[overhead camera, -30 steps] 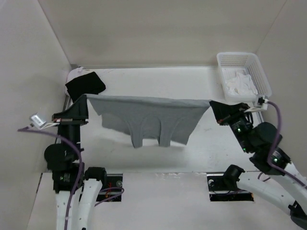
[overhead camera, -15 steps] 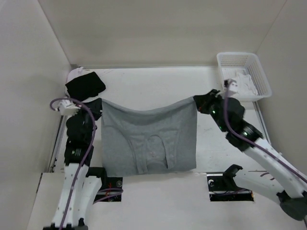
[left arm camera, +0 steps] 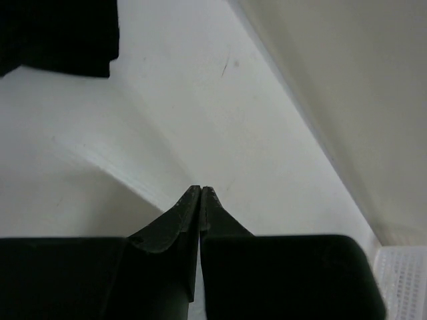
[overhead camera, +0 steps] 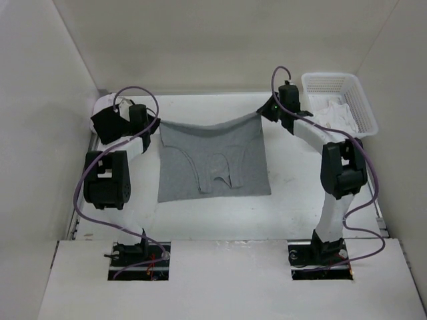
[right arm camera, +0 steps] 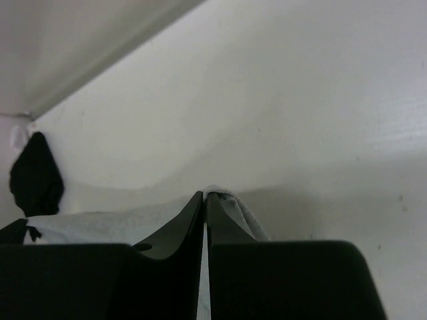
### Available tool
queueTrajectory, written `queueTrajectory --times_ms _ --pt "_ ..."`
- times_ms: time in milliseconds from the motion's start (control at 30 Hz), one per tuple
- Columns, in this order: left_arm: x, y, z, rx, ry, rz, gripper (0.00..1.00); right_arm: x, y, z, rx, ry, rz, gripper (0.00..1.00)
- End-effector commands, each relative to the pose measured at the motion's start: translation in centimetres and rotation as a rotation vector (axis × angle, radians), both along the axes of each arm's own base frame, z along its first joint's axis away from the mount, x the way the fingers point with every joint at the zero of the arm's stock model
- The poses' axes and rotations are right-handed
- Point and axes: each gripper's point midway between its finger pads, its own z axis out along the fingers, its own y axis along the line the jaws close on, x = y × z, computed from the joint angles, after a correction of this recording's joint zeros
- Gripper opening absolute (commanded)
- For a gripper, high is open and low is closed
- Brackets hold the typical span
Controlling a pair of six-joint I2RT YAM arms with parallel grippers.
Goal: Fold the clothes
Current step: Fold the tank top
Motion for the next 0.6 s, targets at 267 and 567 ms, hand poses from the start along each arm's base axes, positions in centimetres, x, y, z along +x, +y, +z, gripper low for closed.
queueTrajectory --times_ms 267,567 --pt "-3.6 1.0 5.0 -0.011 -0.192 0.018 0.00 -2.1 -2.1 3.2 0.087 -0.105 -0.005 0.07" --pt "-12.4 -0.9 6.4 -0.058 -0.282 -0.020 0.00 -8.9 -3.5 0.8 0.119 -0.092 -0.077 0.04"
